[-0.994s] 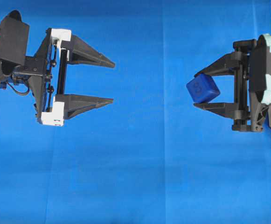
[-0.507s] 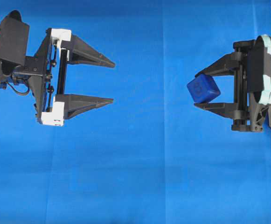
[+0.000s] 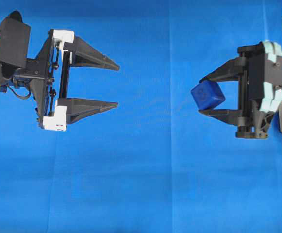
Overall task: Handover the blue block to the right arm after grasping it with the left arm, then place it in the designated position.
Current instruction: 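Lower the cube with the right gripper toward the table center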
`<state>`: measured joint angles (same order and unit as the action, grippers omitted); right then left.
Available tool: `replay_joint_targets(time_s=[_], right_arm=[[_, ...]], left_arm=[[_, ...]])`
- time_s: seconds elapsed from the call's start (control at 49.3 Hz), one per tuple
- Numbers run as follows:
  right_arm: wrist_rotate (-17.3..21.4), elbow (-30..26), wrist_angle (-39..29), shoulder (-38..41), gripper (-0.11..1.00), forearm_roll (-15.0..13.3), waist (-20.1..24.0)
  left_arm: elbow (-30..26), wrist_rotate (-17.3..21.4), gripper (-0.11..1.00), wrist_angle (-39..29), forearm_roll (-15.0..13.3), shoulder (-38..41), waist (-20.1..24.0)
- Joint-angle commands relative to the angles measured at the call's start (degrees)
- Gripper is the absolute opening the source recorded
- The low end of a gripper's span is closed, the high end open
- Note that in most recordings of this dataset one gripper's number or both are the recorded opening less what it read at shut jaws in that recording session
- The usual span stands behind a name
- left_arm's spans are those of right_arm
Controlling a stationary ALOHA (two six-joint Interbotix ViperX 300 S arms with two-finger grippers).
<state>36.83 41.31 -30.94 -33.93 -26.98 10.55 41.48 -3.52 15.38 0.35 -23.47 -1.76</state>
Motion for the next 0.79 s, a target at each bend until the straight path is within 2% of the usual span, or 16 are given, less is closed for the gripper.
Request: replay_joint_targets(time_s=[0.0, 0.284, 0.77], right_arm=[[0.0, -0.8, 1.8, 1.2, 0.53, -0.1, 0.2], [0.4, 0.0, 10.0, 8.7, 0.53, -0.1, -1.9], [4.7, 2.2, 28.5, 26.0, 0.53, 0.0, -7.1]], left_arm=[[-1.6, 0.1, 0.93, 0.6, 0.1, -0.4, 0.1], [-1.5, 0.1, 0.93, 0.6, 0.1, -0.4, 0.1], [-1.3, 0.1, 0.93, 0.6, 0.1, -0.6, 0.1]])
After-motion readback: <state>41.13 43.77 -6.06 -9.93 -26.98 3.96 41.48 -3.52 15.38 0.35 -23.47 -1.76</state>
